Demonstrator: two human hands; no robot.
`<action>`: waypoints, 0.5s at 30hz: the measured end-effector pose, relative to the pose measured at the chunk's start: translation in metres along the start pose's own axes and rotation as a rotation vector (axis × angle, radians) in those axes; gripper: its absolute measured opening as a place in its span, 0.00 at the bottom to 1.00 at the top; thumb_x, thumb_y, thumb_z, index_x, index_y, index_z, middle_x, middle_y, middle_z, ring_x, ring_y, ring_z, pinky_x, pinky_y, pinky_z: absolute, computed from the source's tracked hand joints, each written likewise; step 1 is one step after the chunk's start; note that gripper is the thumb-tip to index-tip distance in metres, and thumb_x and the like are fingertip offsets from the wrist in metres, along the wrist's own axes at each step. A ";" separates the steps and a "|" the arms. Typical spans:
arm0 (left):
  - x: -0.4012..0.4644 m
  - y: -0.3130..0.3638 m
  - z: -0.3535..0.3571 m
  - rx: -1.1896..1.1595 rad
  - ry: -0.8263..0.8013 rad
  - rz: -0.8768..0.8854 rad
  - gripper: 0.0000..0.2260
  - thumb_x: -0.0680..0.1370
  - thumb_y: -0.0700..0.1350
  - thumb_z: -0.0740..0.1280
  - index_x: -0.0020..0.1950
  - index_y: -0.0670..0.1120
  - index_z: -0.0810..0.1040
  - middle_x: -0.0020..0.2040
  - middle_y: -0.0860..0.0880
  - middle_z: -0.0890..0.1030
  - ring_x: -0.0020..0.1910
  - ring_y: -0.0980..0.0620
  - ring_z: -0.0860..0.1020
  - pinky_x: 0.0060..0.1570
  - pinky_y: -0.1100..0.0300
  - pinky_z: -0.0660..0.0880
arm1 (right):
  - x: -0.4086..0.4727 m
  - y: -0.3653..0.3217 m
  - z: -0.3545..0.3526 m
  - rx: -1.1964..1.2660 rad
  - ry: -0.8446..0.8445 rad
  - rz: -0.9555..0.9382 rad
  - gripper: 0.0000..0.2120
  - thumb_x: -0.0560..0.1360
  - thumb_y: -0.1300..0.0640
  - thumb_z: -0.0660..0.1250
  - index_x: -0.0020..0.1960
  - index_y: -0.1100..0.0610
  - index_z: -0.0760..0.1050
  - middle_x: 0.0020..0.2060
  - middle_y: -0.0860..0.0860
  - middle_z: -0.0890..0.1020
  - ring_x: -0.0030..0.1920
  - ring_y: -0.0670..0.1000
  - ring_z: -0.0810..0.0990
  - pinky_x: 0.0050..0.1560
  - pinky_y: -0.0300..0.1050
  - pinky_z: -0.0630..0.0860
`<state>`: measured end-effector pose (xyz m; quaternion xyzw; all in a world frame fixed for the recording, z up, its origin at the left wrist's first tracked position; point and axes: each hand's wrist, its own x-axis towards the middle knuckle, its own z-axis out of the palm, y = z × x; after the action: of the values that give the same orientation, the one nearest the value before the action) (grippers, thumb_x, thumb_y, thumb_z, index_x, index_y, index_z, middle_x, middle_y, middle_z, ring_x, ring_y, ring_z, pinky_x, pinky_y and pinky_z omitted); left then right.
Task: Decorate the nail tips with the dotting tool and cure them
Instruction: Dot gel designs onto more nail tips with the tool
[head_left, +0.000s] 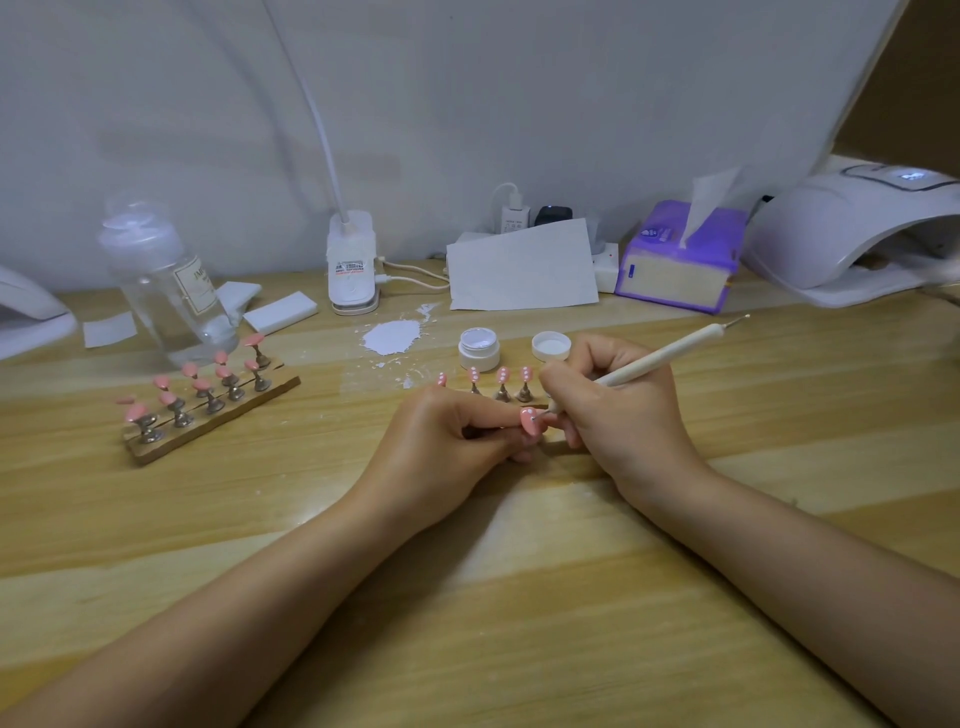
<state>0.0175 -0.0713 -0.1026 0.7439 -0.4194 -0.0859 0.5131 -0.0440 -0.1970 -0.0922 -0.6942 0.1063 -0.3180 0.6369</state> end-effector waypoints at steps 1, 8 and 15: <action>0.000 0.000 0.000 -0.001 -0.001 0.002 0.09 0.72 0.38 0.70 0.40 0.53 0.83 0.32 0.55 0.83 0.34 0.67 0.75 0.42 0.67 0.74 | 0.000 0.000 0.000 -0.004 -0.003 -0.003 0.18 0.67 0.71 0.63 0.24 0.58 0.61 0.15 0.48 0.64 0.16 0.44 0.64 0.26 0.39 0.64; 0.000 -0.001 0.000 0.003 0.000 0.007 0.10 0.72 0.38 0.70 0.39 0.55 0.82 0.32 0.54 0.83 0.33 0.66 0.74 0.42 0.66 0.74 | 0.000 0.000 0.000 0.002 0.007 0.006 0.18 0.67 0.70 0.63 0.24 0.57 0.61 0.14 0.47 0.65 0.16 0.43 0.64 0.25 0.37 0.64; 0.000 0.000 0.000 0.014 0.005 0.006 0.11 0.72 0.38 0.70 0.40 0.55 0.82 0.33 0.55 0.83 0.35 0.66 0.75 0.44 0.63 0.75 | 0.000 -0.001 0.001 0.015 0.027 0.021 0.18 0.67 0.71 0.63 0.24 0.58 0.60 0.16 0.49 0.63 0.17 0.42 0.62 0.33 0.50 0.68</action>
<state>0.0177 -0.0712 -0.1023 0.7463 -0.4212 -0.0796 0.5093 -0.0439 -0.1955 -0.0910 -0.6839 0.1201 -0.3214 0.6439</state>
